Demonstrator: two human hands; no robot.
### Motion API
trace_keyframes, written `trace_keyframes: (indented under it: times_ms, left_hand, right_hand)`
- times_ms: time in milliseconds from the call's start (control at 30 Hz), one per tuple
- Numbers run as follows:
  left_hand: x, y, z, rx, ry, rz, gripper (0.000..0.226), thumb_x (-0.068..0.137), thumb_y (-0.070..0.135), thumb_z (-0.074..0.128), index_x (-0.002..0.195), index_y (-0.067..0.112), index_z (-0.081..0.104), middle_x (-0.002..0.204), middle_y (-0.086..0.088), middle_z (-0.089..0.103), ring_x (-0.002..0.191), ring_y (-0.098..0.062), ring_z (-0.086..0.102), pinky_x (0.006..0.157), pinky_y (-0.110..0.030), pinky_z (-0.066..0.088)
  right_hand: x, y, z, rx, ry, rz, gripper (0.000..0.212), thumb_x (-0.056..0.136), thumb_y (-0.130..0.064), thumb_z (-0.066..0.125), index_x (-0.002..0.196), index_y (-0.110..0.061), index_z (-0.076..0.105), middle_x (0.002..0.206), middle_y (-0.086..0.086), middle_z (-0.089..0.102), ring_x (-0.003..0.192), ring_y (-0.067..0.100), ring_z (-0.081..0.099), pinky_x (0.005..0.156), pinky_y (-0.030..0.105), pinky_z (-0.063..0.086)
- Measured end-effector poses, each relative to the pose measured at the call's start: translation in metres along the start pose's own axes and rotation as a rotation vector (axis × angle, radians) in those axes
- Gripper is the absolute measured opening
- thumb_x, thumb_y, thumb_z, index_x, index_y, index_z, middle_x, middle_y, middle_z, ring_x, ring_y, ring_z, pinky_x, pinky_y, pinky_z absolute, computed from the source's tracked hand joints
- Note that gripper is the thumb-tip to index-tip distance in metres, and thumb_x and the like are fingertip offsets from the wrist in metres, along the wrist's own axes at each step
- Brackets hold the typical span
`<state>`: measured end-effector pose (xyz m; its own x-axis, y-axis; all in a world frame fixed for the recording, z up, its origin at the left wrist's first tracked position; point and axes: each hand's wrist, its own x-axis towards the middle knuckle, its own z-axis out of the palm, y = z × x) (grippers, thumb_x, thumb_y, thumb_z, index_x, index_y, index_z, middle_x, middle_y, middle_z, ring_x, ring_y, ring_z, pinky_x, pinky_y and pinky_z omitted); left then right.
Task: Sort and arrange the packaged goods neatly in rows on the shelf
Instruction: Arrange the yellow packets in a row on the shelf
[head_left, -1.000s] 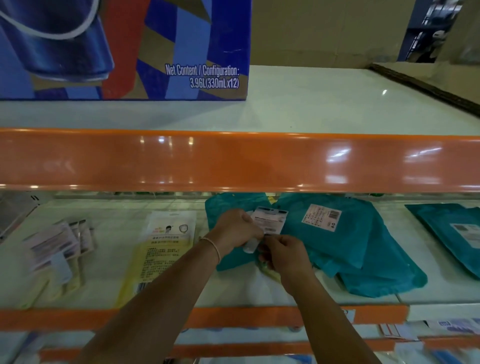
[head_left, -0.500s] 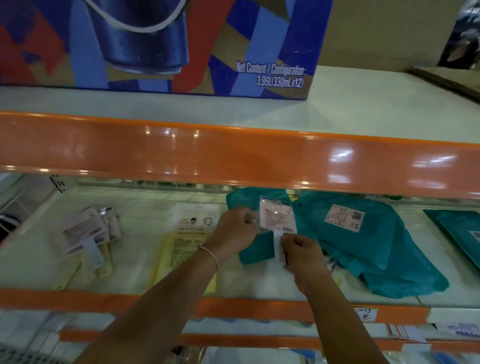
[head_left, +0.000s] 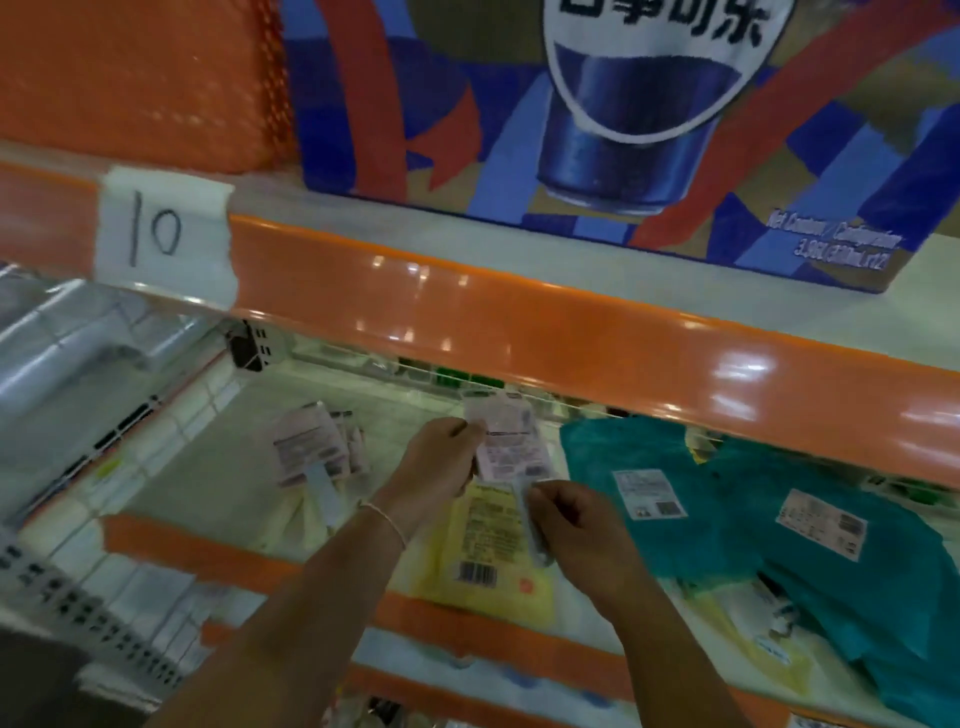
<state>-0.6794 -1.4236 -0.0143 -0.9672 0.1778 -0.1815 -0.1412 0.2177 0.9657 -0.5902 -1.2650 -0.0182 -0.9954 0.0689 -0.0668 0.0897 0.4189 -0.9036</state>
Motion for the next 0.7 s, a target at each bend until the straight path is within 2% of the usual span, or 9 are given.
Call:
trace_keyframes:
  times_ms: [33, 100, 167, 267, 333, 400, 467, 567, 700]
  left_hand:
    - [0.001, -0.006, -0.01, -0.017, 0.038, 0.001, 0.04, 0.101, 0.03, 0.046, 0.068, 0.008, 0.049, 0.051, -0.006, 0.041, 0.043, -0.018, 0.034, 0.051, -0.032, 0.031]
    - [0.003, -0.018, -0.031, -0.06, 0.1, -0.016, 0.039, 0.102, 0.028, 0.045, 0.071, 0.005, 0.052, 0.055, -0.009, 0.043, 0.043, -0.018, 0.034, 0.048, -0.029, 0.029]
    - [0.004, -0.029, -0.05, -0.062, 0.143, -0.039, 0.036, 0.101, 0.026, 0.044, 0.076, 0.004, 0.056, 0.059, -0.012, 0.046, 0.043, -0.017, 0.036, 0.046, -0.026, 0.029]
    - [0.005, -0.046, -0.077, 0.052, 0.205, -0.056, 0.039, 0.1, 0.029, 0.044, 0.071, 0.005, 0.056, 0.056, -0.013, 0.049, 0.043, -0.019, 0.042, 0.048, -0.028, 0.033]
    - [0.004, -0.052, -0.094, 0.19, 0.245, -0.039, 0.045, 0.1, 0.033, 0.042, 0.065, 0.009, 0.056, 0.056, -0.009, 0.055, 0.045, -0.02, 0.048, 0.049, -0.029, 0.039]
    - [0.001, -0.056, -0.112, 0.361, 0.297, -0.012, 0.048, 0.101, 0.038, 0.038, 0.066, 0.014, 0.062, 0.066, -0.004, 0.064, 0.058, -0.019, 0.059, 0.057, -0.03, 0.047]
    - [-0.003, -0.059, -0.131, 0.478, 0.387, 0.006, 0.047, 0.101, 0.037, 0.035, 0.07, 0.018, 0.063, 0.072, 0.001, 0.063, 0.066, -0.017, 0.059, 0.062, -0.027, 0.044]
    - [-0.005, -0.074, -0.159, 0.443, 0.566, 0.058, 0.033, 0.098, 0.035, 0.037, 0.074, 0.022, 0.057, 0.078, -0.002, 0.063, 0.071, -0.02, 0.059, 0.064, -0.029, 0.047]
    - [-0.001, -0.098, -0.18, 0.342, 0.693, 0.103, 0.021, 0.097, 0.028, 0.043, 0.088, 0.014, 0.057, 0.085, -0.005, 0.061, 0.078, -0.024, 0.058, 0.069, -0.039, 0.051]
  right_hand:
    - [0.003, -0.006, 0.009, -0.04, -0.03, -0.006, 0.033, 0.097, -0.032, 0.056, 0.069, -0.015, 0.059, 0.054, -0.005, 0.051, 0.046, 0.007, 0.045, 0.049, 0.02, 0.038]
    - [0.012, -0.013, 0.029, -0.141, -0.06, -0.002, 0.006, 0.091, -0.039, 0.064, 0.087, -0.034, 0.062, 0.07, -0.01, 0.06, 0.055, 0.003, 0.054, 0.052, 0.013, 0.041]
    - [0.02, -0.02, 0.047, -0.269, -0.08, -0.015, 0.01, 0.089, -0.04, 0.066, 0.095, -0.041, 0.059, 0.079, -0.015, 0.061, 0.063, -0.003, 0.057, 0.054, 0.007, 0.04]
    - [0.03, -0.027, 0.077, -0.338, -0.092, -0.075, 0.018, 0.087, -0.04, 0.066, 0.102, -0.03, 0.07, 0.073, -0.014, 0.063, 0.062, -0.003, 0.059, 0.053, 0.009, 0.039]
    - [0.032, -0.031, 0.098, -0.36, -0.092, -0.097, 0.02, 0.089, -0.041, 0.063, 0.101, -0.026, 0.069, 0.07, -0.009, 0.063, 0.062, 0.003, 0.059, 0.055, 0.016, 0.044]
    - [0.035, -0.033, 0.117, -0.381, -0.073, -0.12, 0.019, 0.091, -0.041, 0.059, 0.093, -0.025, 0.069, 0.064, -0.006, 0.06, 0.058, 0.006, 0.056, 0.057, 0.025, 0.047]
    - [0.04, -0.038, 0.131, -0.38, -0.057, -0.116, 0.018, 0.092, -0.04, 0.057, 0.092, -0.025, 0.068, 0.064, -0.004, 0.062, 0.057, 0.007, 0.058, 0.057, 0.025, 0.047]
    - [0.051, -0.047, 0.15, -0.422, -0.081, -0.109, 0.023, 0.09, -0.042, 0.056, 0.095, -0.024, 0.068, 0.071, -0.003, 0.064, 0.064, 0.011, 0.061, 0.059, 0.027, 0.05]
    - [0.066, -0.063, 0.176, -0.435, -0.096, -0.11, 0.027, 0.089, -0.044, 0.057, 0.082, -0.02, 0.066, 0.065, -0.007, 0.056, 0.055, 0.005, 0.051, 0.047, 0.016, 0.035]
